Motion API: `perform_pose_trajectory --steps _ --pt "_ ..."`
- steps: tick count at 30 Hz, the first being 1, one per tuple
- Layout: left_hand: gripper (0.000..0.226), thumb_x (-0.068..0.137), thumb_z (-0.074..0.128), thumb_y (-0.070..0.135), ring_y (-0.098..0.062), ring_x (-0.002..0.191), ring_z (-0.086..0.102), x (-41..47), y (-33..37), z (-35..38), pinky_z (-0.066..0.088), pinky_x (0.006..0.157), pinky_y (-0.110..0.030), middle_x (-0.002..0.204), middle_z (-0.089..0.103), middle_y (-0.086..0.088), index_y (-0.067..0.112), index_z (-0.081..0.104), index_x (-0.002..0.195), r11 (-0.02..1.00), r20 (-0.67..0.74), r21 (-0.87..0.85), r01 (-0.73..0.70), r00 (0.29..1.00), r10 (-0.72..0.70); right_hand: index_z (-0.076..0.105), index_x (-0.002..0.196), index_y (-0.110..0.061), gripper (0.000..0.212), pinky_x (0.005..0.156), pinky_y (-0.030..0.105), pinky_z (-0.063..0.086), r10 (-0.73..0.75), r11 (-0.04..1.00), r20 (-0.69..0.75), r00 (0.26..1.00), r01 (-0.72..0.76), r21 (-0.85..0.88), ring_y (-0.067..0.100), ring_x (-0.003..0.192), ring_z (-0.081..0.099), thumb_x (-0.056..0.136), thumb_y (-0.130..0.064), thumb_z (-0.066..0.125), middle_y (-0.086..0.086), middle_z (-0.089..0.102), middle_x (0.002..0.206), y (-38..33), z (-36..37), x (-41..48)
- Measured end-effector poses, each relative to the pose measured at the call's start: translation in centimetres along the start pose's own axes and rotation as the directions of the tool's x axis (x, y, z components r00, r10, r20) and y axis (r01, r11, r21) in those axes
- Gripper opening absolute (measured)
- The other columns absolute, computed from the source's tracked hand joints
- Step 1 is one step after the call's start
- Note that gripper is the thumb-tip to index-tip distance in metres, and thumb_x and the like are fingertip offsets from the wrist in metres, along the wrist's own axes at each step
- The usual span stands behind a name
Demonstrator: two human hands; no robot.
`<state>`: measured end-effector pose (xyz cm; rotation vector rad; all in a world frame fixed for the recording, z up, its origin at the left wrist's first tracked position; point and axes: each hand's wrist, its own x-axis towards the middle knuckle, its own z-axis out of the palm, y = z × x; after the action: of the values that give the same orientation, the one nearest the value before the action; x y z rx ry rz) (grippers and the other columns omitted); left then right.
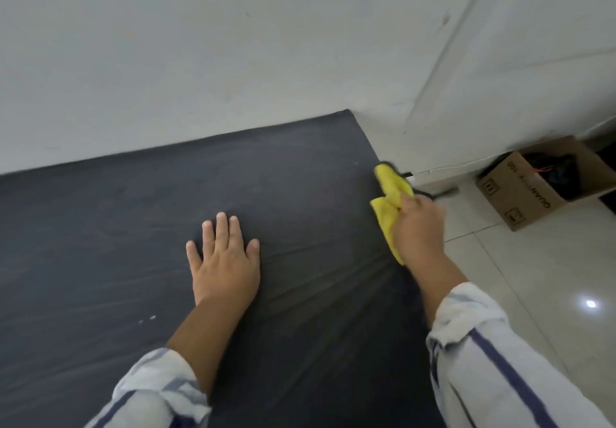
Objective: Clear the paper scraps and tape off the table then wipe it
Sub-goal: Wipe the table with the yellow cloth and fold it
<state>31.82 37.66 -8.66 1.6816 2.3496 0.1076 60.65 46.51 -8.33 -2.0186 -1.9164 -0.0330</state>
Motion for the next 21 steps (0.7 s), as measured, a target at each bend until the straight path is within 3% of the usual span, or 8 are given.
perform_pose_trajectory --steps 1,3,7,10,12,16,18,21 --pt "0.060 0.098 0.014 0.045 -0.019 0.145 -0.011 0.0 0.1 -0.1 -0.003 0.118 -0.046 0.159 -0.006 0.002 0.019 0.000 0.150 1.000 0.000 -0.006 0.001 1.000 -0.001 0.061 0.111 -0.014 0.043 0.077 0.042 0.047 0.060 0.998 -0.008 0.998 -0.060 0.012 0.037 0.081 0.060 0.084 -0.041 0.041 0.015 0.068 0.094 -0.4 -0.7 0.1" --pt "0.059 0.099 0.017 0.042 -0.020 0.146 -0.010 -0.3 0.3 -0.1 -0.001 0.118 -0.046 0.159 -0.005 0.001 0.017 0.002 0.150 0.999 0.003 -0.039 0.002 1.000 -0.002 0.061 0.109 -0.010 0.040 0.064 0.040 0.046 -0.024 0.994 -0.026 0.999 0.026 0.103 0.036 0.069 0.059 0.077 -0.031 0.049 0.014 0.065 0.080 -4.1 -1.5 -1.5" --pt "0.057 0.099 0.020 0.036 -0.020 0.146 -0.009 -3.9 0.6 0.4 0.000 0.117 -0.047 0.159 -0.004 0.001 0.017 0.004 0.150 0.997 0.019 -0.065 0.040 0.999 -0.039 0.063 0.103 -0.015 0.041 0.068 0.038 0.048 -0.402 0.896 0.021 0.916 0.388 0.214 0.031 0.078 0.058 0.078 -0.044 0.048 0.010 0.065 0.100 -12.2 -0.5 -11.2" --pt "0.059 0.098 0.016 0.042 -0.020 0.146 -0.008 -6.7 -0.1 0.9 0.001 0.117 -0.047 0.159 -0.005 0.001 0.018 0.002 0.150 0.999 0.013 -0.020 0.046 0.999 -0.046 0.062 0.111 -0.019 0.040 0.073 0.039 0.049 -0.426 0.892 0.068 0.902 0.406 0.199 0.029 0.085 0.058 0.088 -0.046 0.041 0.005 0.064 0.109 -7.9 0.2 -13.1" --pt "0.060 0.097 0.013 0.044 -0.020 0.146 -0.008 -7.2 -0.4 1.0 0.002 0.118 -0.047 0.159 -0.005 0.000 0.018 0.001 0.150 1.000 0.005 0.009 0.027 1.000 -0.027 0.060 0.117 -0.020 0.042 0.082 0.041 0.046 -0.330 0.943 0.059 0.942 0.326 0.073 0.026 0.097 0.060 0.093 -0.044 0.036 0.002 0.061 0.121 -2.0 0.1 -11.0" --pt "0.059 0.098 0.014 0.043 -0.021 0.146 -0.007 -7.1 -0.3 0.8 0.001 0.118 -0.047 0.159 -0.003 0.000 0.017 0.003 0.150 1.000 0.000 0.005 0.030 1.000 -0.030 0.067 0.098 0.001 0.035 0.073 0.043 0.043 0.105 0.992 -0.125 0.987 -0.096 0.079 0.046 0.077 0.057 0.077 -0.005 0.039 0.029 0.063 0.097 3.4 -3.4 -8.9" --pt "0.058 0.099 0.016 0.041 -0.021 0.146 -0.006 -7.5 -0.1 0.7 0.001 0.118 -0.047 0.159 -0.002 0.000 0.017 0.004 0.150 0.999 0.022 -0.012 0.033 0.999 -0.033 0.067 0.094 0.000 0.033 0.068 0.039 0.040 -0.012 0.991 -0.182 0.983 0.036 0.128 0.042 0.072 0.057 0.074 -0.006 0.040 0.025 0.064 0.093 -0.1 -4.3 -10.6" --pt "0.058 0.098 0.021 0.032 -0.021 0.145 -0.010 -9.5 0.0 0.8 -0.002 0.117 -0.046 0.159 -0.006 0.000 0.017 0.001 0.150 0.998 0.059 -0.046 0.048 0.997 -0.045 0.063 0.102 -0.009 0.032 0.067 0.037 0.042 -0.391 0.889 -0.041 0.919 0.389 0.241 0.036 0.074 0.059 0.080 -0.016 0.040 0.016 0.064 0.103 -7.6 -3.3 -16.9"
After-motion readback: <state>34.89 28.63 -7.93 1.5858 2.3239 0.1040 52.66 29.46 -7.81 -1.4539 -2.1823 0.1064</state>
